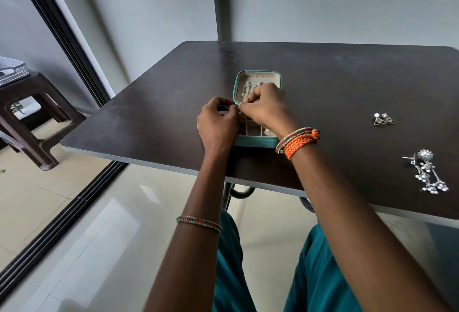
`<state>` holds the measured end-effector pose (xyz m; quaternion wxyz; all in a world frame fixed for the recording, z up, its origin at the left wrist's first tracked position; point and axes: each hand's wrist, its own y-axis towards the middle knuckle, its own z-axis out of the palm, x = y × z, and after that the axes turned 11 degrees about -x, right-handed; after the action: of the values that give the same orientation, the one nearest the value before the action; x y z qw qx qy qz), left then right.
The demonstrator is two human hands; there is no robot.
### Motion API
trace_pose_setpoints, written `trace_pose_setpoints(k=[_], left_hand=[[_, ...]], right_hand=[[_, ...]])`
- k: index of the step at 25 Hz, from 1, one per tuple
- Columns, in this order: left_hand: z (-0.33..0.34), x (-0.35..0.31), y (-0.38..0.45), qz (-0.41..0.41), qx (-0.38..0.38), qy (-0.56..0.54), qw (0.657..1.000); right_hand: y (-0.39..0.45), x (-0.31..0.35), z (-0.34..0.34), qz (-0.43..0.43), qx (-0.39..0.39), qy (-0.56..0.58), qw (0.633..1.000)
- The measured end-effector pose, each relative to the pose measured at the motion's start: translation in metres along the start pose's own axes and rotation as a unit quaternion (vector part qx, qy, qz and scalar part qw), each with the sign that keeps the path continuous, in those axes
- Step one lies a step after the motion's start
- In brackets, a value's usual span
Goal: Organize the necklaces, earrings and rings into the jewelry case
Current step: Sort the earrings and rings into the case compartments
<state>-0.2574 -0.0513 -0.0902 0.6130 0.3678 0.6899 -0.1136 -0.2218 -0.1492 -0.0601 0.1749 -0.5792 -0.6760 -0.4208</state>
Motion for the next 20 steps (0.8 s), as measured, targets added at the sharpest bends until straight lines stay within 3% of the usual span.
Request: trace_pose_setpoints(k=[5, 9, 20], left_hand=[[0.001, 0.002, 0.0, 0.002, 0.001, 0.002, 1.0], [-0.001, 0.0, -0.001, 0.009, -0.002, 0.014, 1.0], [-0.003, 0.0, -0.002, 0.014, 0.021, -0.006, 1.0]], right_hand=[[0.016, 0.013, 0.0, 0.029, 0.067, -0.088, 0.994], [0.019, 0.019, -0.007, 0.048, 0.098, -0.09, 0.99], [0.014, 0.039, -0.003, -0.135, 0.078, -0.237, 0.959]])
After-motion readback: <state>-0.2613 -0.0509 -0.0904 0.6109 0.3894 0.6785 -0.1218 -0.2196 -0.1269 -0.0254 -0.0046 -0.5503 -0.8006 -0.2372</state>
